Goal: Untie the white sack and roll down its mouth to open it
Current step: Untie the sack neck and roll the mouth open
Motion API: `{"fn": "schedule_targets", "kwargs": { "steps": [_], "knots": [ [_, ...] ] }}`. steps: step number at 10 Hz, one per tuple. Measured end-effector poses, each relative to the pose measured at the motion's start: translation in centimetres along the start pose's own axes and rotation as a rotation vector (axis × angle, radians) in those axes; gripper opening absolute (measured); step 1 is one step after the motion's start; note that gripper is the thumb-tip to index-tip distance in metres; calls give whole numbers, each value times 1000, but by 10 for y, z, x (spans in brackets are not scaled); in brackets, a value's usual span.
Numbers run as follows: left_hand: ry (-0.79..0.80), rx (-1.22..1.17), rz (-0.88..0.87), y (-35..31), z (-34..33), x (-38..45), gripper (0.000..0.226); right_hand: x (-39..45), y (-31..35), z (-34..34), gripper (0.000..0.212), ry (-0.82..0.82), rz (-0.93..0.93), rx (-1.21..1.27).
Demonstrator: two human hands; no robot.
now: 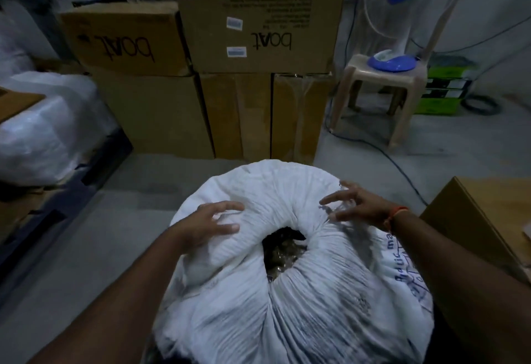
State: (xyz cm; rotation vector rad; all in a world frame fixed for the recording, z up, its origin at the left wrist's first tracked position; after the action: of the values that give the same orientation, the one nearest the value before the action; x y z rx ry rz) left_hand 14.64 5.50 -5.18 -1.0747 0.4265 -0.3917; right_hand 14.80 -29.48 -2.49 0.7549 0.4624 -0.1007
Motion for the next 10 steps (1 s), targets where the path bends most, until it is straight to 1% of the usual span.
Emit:
{"fn": "schedule_targets", "kwargs": {
  "steps": [1, 2, 3, 4, 5, 6, 7, 8, 9, 10],
  "knots": [
    [139, -124, 44, 2, -14, 3, 50, 14, -15, -12, 44, 97, -36, -170],
    [199, -170, 26, 5, -17, 8, 45, 23, -28, -10, 39, 86, -46, -74],
    [126, -129, -85, -1, -9, 18, 41, 22, -32, -21, 33, 167, -7, 30],
    [-54, -56, -224, -15, 19, 36, 40, 26, -26, 5, 33, 50, 74, 58],
    [-386, 234, -287, -25, 63, 54, 45, 36, -22, 58, 41, -255, 146, -33],
    [-538, 611, -387, -49, 77, 64, 51, 56, -39, 87, 47, -475, 44, -270],
    [-627, 787, -324, -43, 84, 82, 15, 75, -74, 93, 55, -596, -155, -310],
    [-503, 742, -55, 12, 69, 98, 51, 81, -105, 59, 54, -526, -311, -177],
    [-325, 1091, -82, 29, 31, 87, 44, 90, -121, 15, 43, -351, -337, -323],
    [-337, 955, -109, 16, 39, 69, 52, 76, -102, 22, 31, -392, -215, -376]
  ]
}}
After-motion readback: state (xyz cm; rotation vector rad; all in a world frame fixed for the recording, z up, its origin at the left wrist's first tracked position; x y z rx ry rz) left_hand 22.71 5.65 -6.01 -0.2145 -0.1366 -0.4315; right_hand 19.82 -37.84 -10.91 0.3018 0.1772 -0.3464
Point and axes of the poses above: each hand's wrist, its own x-axis towards the middle knuckle, its own z-axis out of the back of the hand, y = z × x, the point moved 10 cm from there along x, towards the middle knuckle, and after that the axes turned 14 degrees about -z, right-handed, at the moved point
